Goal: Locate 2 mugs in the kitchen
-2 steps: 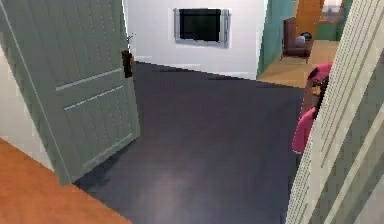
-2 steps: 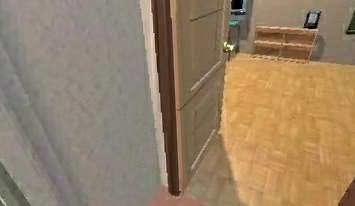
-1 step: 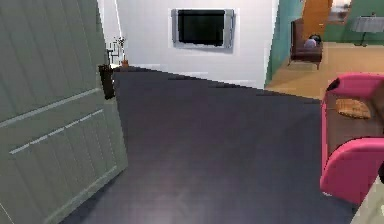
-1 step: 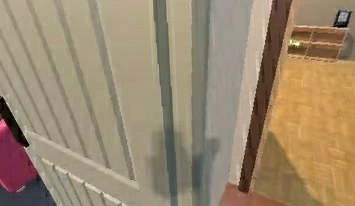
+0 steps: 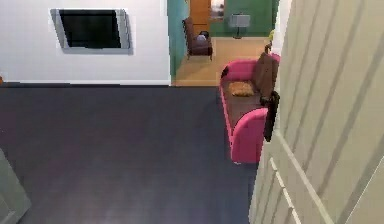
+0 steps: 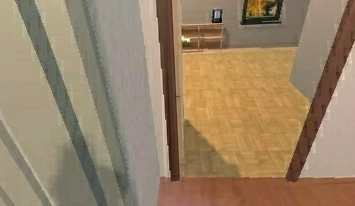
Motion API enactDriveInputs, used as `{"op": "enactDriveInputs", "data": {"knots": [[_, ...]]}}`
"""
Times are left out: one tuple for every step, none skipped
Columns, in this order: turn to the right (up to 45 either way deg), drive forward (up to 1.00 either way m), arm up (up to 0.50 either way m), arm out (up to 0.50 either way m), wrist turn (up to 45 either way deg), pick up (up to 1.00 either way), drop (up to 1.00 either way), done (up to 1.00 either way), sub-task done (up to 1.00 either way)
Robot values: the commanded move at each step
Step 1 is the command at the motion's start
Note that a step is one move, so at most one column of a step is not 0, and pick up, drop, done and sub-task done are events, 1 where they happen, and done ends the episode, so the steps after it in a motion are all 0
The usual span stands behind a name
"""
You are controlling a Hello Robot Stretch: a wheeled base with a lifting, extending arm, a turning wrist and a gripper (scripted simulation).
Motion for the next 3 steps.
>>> {"op": "enactDriveInputs", "data": {"knots": [[3.0,0.0,0.0,0.0,0.0,0.0,0.0,0.0,0.0],[0.0,1.0,0.0,0.0,0.0,0.0,0.0,0.0,0.0],[0.0,1.0,0.0,0.0,0.0,0.0,0.0,0.0,0.0]]}}
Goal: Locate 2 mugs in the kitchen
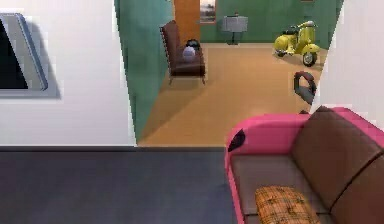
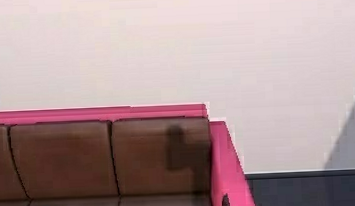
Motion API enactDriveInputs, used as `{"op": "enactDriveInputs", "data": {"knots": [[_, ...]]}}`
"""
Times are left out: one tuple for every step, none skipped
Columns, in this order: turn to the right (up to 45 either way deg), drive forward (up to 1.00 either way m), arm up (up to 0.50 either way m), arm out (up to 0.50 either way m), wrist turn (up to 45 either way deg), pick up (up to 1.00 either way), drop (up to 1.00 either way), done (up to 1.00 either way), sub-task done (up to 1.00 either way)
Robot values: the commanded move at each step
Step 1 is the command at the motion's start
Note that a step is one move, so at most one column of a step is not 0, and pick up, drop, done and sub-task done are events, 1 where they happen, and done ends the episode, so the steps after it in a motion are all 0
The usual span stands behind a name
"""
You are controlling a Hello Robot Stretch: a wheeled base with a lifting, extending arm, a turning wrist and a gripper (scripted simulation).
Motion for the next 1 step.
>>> {"op": "enactDriveInputs", "data": {"knots": [[0.0,1.0,0.0,0.0,0.0,0.0,0.0,0.0,0.0]]}}
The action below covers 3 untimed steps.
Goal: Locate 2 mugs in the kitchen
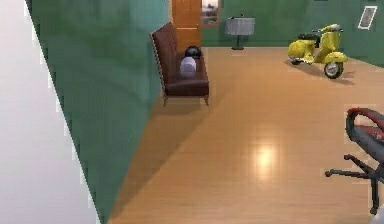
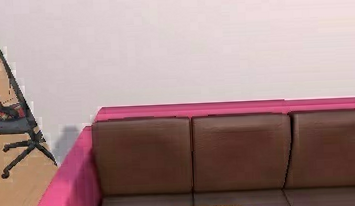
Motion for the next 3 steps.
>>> {"op": "enactDriveInputs", "data": {"knots": [[0.0,0.4,0.0,0.0,0.0,0.0,0.0,0.0,0.0],[12.0,0.0,0.0,0.0,0.0,0.0,0.0,0.0,0.0],[0.0,1.0,0.0,0.0,0.0,0.0,0.0,0.0,0.0]]}}
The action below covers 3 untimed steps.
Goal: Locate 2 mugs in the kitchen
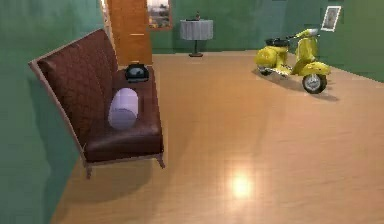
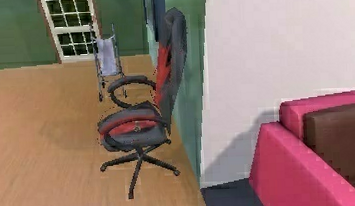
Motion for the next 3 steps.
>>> {"op": "enactDriveInputs", "data": {"knots": [[3.0,0.0,0.0,0.0,0.0,0.0,0.0,0.0,0.0],[0.0,1.0,0.0,0.0,0.0,0.0,0.0,0.0,0.0],[0.0,0.5,0.0,0.0,0.0,0.0,0.0,0.0,0.0]]}}
